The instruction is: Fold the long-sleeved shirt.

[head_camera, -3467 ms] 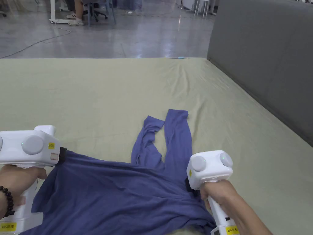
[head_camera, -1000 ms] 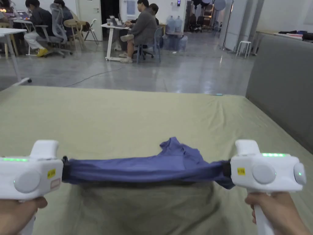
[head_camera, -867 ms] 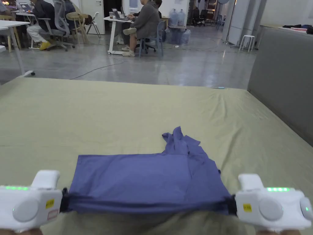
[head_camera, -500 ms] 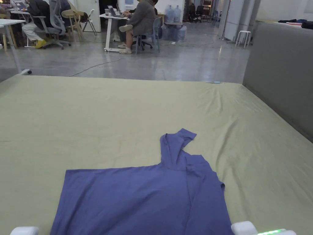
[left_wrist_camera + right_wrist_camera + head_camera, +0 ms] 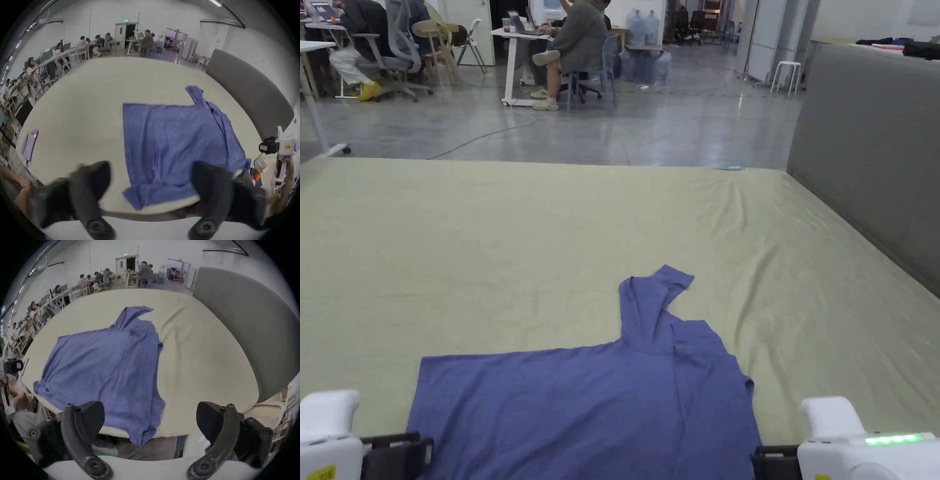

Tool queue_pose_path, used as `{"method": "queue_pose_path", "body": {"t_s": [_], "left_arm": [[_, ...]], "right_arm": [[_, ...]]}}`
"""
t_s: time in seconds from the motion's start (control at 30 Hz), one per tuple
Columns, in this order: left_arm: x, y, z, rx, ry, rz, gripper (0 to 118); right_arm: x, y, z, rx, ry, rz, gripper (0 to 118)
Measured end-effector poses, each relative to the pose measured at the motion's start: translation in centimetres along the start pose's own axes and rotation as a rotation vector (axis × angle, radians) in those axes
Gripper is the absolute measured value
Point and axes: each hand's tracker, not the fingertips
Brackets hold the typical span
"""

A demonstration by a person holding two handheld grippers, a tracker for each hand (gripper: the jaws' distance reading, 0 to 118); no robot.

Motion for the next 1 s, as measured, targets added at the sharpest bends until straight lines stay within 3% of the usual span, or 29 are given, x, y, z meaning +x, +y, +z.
{"method": "queue_pose_path", "body": {"t_s": [0.03, 0.07, 0.1, 0.2, 0.27, 0.43, 0.53, 0.57, 0.6, 0.63, 0.73, 0.8, 0.93, 1.0], "left_arm": [[0.4, 0.6, -0.4, 0.023, 0.016, -0.013, 56], [0.9, 1.3, -1.4, 0.032, 0.028, -0.038, 12], [1.0, 2.1, -3.1, 0.038, 0.044, -0.044, 0], [1.8, 4.8, -6.4, 0.009, 0.014, -0.064, 0], [2.1, 6.5, -8.6, 0.012, 0.019, -0.065, 0], [2.1, 11.5, -13.2, 0.012, 0.025, -0.056, 0], [2.0, 13.0, -15.6, 0.006, 0.029, -0.055, 0], [1.8, 13.2, -16.3, 0.004, 0.033, -0.050, 0], [1.6, 13.4, -16.8, -0.002, 0.038, -0.039, 0], [1.2, 13.5, -17.6, -0.006, 0.036, -0.029, 0], [0.5, 13.1, -19.2, -0.017, 0.035, 0.012, 0], [0.1, 12.7, -20.3, -0.027, 0.036, 0.031, 0], [-0.9, 11.8, -23.0, -0.061, 0.017, 0.063, 0], [-1.1, 11.7, -24.0, -0.075, 0.003, 0.063, 0]], "right_arm": [[0.0, 0.5, -0.5, 0.002, 0.008, -0.014, 86], [0.1, 1.2, -1.3, 0.004, 0.037, -0.044, 38], [-0.1, 1.8, -2.8, -0.008, 0.035, -0.082, 0], [-0.6, 4.4, -5.8, -0.052, 0.020, -0.008, 0], [-0.6, 7.6, -7.3, -0.039, 0.024, -0.042, 0], [-1.1, 21.5, -12.8, 0.035, 0.067, 0.003, 0], [-1.0, 31.5, -19.8, -0.008, 0.082, 0.006, 2], [-1.0, 34.3, -22.7, -0.026, 0.087, 0.001, 24], [-0.7, 36.3, -25.2, -0.043, 0.091, -0.014, 65], [-0.6, 38.5, -28.2, -0.085, 0.066, -0.026, 79], [-0.8, 42.5, -35.5, -0.203, 0.052, -0.008, 85], [-1.3, 43.7, -38.6, -0.267, 0.023, 0.016, 83], [-3.8, 43.7, -41.9, -0.266, 0.046, -0.020, 83], [-4.8, 43.4, -43.3, -0.342, 0.058, -0.032, 83]]}}
